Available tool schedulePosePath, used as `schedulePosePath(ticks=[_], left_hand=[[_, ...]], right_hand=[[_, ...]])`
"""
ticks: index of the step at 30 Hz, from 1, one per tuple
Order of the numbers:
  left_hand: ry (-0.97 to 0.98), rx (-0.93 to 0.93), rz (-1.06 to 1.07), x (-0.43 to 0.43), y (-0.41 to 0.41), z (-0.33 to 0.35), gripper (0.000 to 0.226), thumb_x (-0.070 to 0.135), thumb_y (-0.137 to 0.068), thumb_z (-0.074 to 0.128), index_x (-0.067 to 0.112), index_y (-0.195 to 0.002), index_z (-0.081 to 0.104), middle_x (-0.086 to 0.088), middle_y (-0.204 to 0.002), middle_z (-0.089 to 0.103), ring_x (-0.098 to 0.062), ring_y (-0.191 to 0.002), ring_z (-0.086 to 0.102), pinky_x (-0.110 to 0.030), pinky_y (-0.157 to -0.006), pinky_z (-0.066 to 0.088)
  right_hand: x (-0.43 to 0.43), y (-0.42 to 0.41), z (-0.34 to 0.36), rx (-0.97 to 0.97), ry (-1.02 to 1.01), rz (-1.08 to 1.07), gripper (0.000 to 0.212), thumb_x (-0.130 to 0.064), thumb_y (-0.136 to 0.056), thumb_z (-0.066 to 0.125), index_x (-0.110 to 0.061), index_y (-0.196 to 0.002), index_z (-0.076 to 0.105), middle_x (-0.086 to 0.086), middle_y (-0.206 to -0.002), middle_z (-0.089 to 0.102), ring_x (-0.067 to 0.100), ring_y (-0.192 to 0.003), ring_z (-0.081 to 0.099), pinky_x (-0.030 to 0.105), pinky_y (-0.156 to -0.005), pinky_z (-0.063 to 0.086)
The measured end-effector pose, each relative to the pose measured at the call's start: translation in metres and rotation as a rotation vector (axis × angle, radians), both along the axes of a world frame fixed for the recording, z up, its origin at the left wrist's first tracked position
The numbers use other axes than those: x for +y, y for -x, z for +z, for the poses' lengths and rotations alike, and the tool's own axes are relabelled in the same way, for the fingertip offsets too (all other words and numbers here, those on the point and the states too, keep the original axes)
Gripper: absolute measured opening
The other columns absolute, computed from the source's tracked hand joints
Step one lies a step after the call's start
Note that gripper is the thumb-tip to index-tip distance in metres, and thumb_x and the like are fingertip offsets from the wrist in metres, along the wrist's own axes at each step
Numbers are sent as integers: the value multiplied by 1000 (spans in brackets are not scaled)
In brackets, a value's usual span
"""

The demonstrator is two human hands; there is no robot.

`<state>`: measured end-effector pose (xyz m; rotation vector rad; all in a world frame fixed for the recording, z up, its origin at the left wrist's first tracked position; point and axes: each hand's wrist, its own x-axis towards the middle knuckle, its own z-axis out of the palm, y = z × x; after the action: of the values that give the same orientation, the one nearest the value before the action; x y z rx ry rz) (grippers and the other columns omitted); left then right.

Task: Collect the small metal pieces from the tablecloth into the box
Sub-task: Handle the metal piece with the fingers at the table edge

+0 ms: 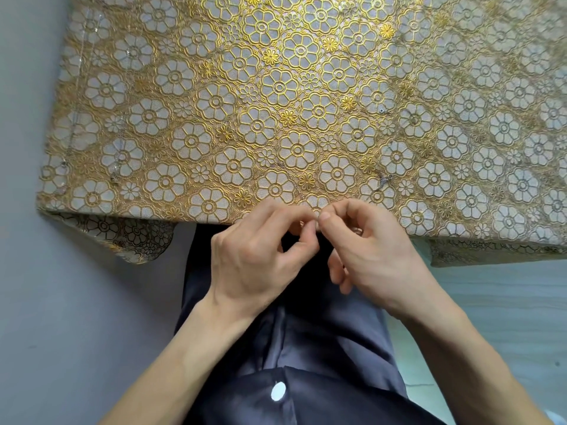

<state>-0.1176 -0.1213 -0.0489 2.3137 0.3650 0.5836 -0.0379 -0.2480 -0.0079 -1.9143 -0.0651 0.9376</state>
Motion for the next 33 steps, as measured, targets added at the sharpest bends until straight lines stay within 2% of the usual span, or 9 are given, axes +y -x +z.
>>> schedulePosePath(ticks=[2,4,6,11,18,28,31,33], left_hand=[[250,118,30,3,-4,7,4,26,-85,70,28,-85,73,11,-76,66,-7,-56,54,-19,-59,47],[323,179,23,8,-6,12,10,23,-82,72,32,-83,70,11,-75,65,-10,-60,57,-9,-60,41],[284,190,-25,12,-6,16,8,21,-82,73,29,-83,71,11,-74,64,-11,-60,59,-9,-59,41],[190,149,-112,13,1,16,6,30,-87,73,26,-92,75,11,-80,64,-9,-56,57,-30,-54,50],[80,89,-101,10,1,15,12,34,-88,73,26,-95,79,9,-87,66,-7,-51,49,-34,-48,50],[12,80,-127,9,3,15,8,29,-89,72,25,-92,79,9,-84,66,3,-63,38,-32,-49,51],[-23,86,-118,10,2,15,8,29,-89,71,25,-90,78,9,-84,66,3,-62,39,-34,-48,51],[-50,93,-119,10,2,17,8,30,-89,70,26,-88,77,9,-83,66,-3,-59,47,-35,-47,51]], right_hand=[[-2,3,-1,-32,-28,1,19,-32,-95,56,-16,-84,57,2,-42,56,15,-35,52,24,-39,41],[-5,3,-2,-63,-40,-17,17,-29,-96,56,-18,-83,57,2,-42,55,15,-34,52,24,-38,41],[-9,1,-2,-70,-33,-55,17,-27,-99,55,-20,-84,57,3,-43,55,14,-33,51,23,-37,40],[-12,-3,4,27,-94,-108,16,-20,-102,54,-12,-88,57,2,-42,51,10,-31,46,18,-34,39],[-14,0,0,33,-114,-66,17,-20,-102,54,-14,-87,59,1,-43,52,14,-33,47,23,-35,43],[-15,5,-6,-17,-117,-11,18,-23,-100,57,-19,-83,60,1,-45,55,21,-40,53,30,-41,46],[-15,5,-7,-33,-111,2,17,-24,-100,57,-19,-83,60,2,-45,55,20,-41,55,32,-43,47],[-14,5,-8,-40,-106,4,17,-23,-99,57,-18,-83,59,2,-45,55,21,-41,55,32,-43,46]])
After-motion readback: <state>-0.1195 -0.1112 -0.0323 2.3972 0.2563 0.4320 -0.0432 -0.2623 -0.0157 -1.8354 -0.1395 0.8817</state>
